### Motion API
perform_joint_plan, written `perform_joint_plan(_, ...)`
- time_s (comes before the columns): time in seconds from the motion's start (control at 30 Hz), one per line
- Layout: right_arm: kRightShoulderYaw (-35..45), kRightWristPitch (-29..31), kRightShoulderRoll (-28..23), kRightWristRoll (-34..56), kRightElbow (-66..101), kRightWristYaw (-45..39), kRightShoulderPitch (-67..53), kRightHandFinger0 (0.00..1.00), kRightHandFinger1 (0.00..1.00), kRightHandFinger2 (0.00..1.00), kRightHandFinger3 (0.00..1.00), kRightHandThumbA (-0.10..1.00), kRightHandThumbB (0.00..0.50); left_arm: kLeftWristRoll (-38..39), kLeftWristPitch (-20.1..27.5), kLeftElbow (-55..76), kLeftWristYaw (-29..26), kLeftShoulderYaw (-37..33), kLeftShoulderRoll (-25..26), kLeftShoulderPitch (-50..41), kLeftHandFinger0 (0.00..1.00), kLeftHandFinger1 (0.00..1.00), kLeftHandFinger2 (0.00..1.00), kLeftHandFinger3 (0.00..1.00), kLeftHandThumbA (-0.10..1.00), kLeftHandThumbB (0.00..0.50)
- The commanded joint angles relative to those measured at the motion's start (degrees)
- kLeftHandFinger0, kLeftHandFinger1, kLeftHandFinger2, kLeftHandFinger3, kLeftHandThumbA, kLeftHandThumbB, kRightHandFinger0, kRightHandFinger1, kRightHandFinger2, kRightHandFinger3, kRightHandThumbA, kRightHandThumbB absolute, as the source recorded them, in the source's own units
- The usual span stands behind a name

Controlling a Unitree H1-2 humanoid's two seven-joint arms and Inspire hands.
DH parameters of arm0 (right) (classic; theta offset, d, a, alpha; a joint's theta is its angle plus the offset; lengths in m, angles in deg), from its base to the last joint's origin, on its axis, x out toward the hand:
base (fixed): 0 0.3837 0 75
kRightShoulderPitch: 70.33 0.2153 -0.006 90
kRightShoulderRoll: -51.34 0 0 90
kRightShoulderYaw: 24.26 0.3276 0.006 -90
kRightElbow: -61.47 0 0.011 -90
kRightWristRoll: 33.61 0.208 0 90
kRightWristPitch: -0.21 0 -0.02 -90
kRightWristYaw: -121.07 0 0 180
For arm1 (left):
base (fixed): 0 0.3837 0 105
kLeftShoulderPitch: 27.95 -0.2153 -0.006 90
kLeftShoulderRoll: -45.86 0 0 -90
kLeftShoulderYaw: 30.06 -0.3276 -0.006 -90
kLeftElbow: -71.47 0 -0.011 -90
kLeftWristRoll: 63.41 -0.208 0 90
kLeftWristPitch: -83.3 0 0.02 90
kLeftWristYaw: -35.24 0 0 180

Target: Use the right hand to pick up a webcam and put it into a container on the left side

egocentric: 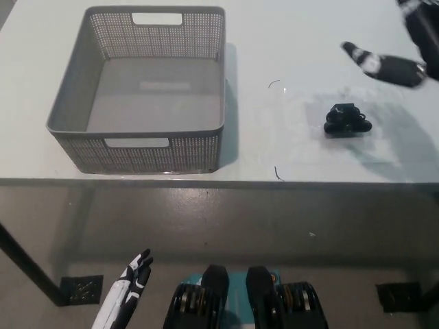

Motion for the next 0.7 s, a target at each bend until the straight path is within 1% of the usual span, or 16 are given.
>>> perform_joint_plan(0.0, -4.8, -4.1, -1.2, -2.5, -11.3, -7.2, 11.7, 1.0, 1.0, 1.0, 1.0, 0.75, 0.5, -1.4, 3.6, 1.7, -1.4, 0.6, 0.9, -0.7, 1.0, 1.0, 1.0, 1.0, 1.0, 0.083)
perform_joint_plan(0.03, -5.6, -3.6, -1.0, -2.2, -13.6, -7.1, 12.8, 1.0, 1.0, 1.0, 1.0, 0.75, 0.5, -1.5, 3.5, 1.7, -1.4, 0.6, 0.9, -0.8, 1.0, 1.0, 1.0, 1.0, 1.0, 0.083)
perform_joint_plan(0.1, -7.1, -4.2, 0.6, -0.7, -19.5, -8.2, 15.4, 1.0, 1.0, 1.0, 1.0, 0.71, 0.5, -1.4, 3.4, 2.4, -1.4, 0.9, 1.2, -1.4, 1.0, 1.0, 1.0, 1.0, 1.0, 0.09)
perform_joint_plan(0.13, -7.8, -4.0, 0.8, -0.7, -20.9, -8.1, 16.0, 1.0, 1.0, 1.0, 1.0, 0.71, 0.5, -1.4, 3.4, 2.5, -1.4, 1.0, 1.2, -1.6, 1.0, 1.0, 1.0, 1.0, 1.0, 0.089)
perform_joint_plan(0.17, -8.5, -4.0, 0.9, -1.0, -21.7, -8.2, 16.4, 1.0, 1.0, 1.0, 1.0, 0.74, 0.5, -1.4, 3.3, 2.7, -1.4, 1.1, 1.3, -1.6, 1.0, 1.0, 1.0, 1.0, 1.0, 0.088)
perform_joint_plan(0.23, -11.5, -3.2, 1.6, -1.6, -27.3, -9.0, 18.7, 1.0, 1.0, 1.0, 1.0, 0.76, 0.5, -1.3, 3.1, 2.9, -1.2, 1.3, 1.4, -1.8, 1.0, 1.0, 1.0, 1.0, 1.0, 0.087)
perform_joint_plan(0.27, -12.1, -3.1, 1.7, -1.4, -28.4, -9.3, 19.1, 1.0, 1.0, 1.0, 1.0, 0.76, 0.5, -1.3, 3.2, 2.8, -1.1, 1.3, 1.4, -1.8, 1.0, 1.0, 1.0, 1.0, 1.0, 0.094)
perform_joint_plan(0.4, -14.3, -2.2, 2.7, -0.5, -34.8, -9.7, 20.8, 1.0, 1.0, 1.0, 1.0, 0.76, 0.5, -1.4, 3.3, 3.1, -0.9, 1.7, 1.9, -2.0, 1.0, 1.0, 1.0, 1.0, 1.0, 0.089)
perform_joint_plan(0.5, -15.7, -1.7, 2.6, -0.6, -36.7, -10.0, 21.2, 1.0, 1.0, 1.0, 1.0, 0.8, 0.5, -1.5, 2.8, 3.2, -0.8, 1.8, 1.8, -1.8, 1.0, 1.0, 1.0, 1.0, 1.0, 0.085)
perform_joint_plan(0.67, -16.0, -2.5, 3.0, 0.4, -38.4, -10.4, 20.8, 1.0, 1.0, 1.0, 1.0, 0.78, 0.5, -1.8, 3.3, 3.2, -0.8, 1.9, 2.0, -1.8, 1.0, 1.0, 1.0, 1.0, 1.0, 0.087)
